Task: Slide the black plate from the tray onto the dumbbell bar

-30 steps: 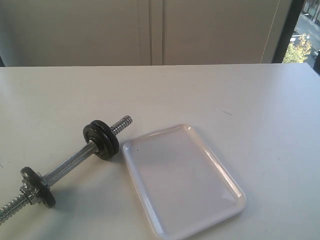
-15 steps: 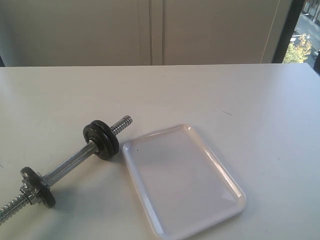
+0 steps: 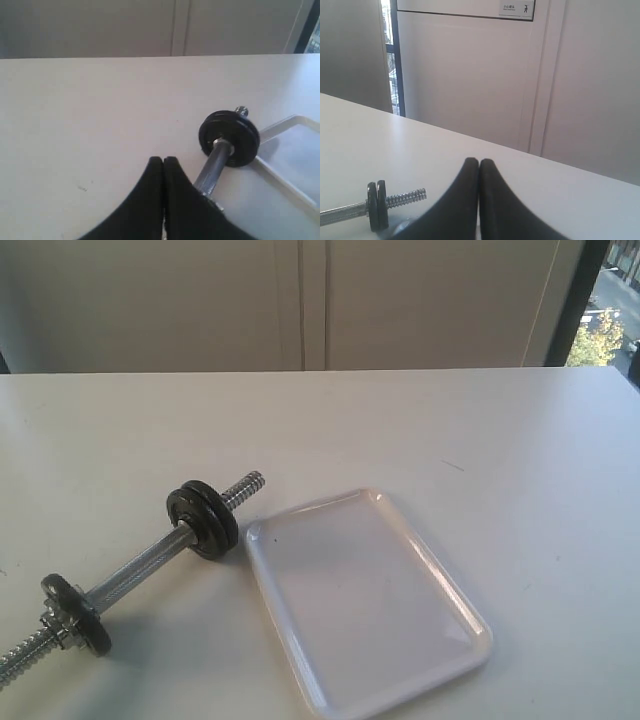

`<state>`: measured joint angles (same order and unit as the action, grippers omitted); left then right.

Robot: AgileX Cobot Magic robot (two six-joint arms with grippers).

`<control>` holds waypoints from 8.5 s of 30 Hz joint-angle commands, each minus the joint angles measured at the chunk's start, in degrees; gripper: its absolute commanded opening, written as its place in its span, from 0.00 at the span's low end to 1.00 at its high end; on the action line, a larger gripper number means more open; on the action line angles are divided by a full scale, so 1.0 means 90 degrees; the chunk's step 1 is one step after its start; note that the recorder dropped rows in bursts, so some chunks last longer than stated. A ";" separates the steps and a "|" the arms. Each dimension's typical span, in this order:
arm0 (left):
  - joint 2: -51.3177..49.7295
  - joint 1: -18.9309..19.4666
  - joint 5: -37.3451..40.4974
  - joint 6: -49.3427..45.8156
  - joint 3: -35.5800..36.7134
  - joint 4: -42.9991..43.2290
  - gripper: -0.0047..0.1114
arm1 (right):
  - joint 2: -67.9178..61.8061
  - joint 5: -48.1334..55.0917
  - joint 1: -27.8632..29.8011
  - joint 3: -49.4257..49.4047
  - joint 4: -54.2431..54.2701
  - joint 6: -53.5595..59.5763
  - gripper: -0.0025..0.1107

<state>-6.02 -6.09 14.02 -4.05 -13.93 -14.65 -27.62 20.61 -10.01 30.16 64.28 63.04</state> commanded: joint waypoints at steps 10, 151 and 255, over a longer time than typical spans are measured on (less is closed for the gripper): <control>0.0669 0.0033 -0.0186 0.0737 0.1548 0.0905 0.04 | 0.0012 -0.0060 -0.0023 -0.0024 0.0022 -0.0028 0.02; 0.0669 0.0033 -0.0242 0.0450 0.1548 0.0735 0.04 | 0.3069 0.0089 0.0048 -0.3050 -0.2728 -0.3110 0.02; 0.0669 0.0033 -0.0267 0.0450 0.1548 0.0735 0.04 | 0.3069 -0.0304 0.0741 -0.3351 -0.7618 -0.7390 0.02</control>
<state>-0.23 -5.99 11.87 0.00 -0.23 -7.44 -0.30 18.69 -3.62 0.13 -4.22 -3.39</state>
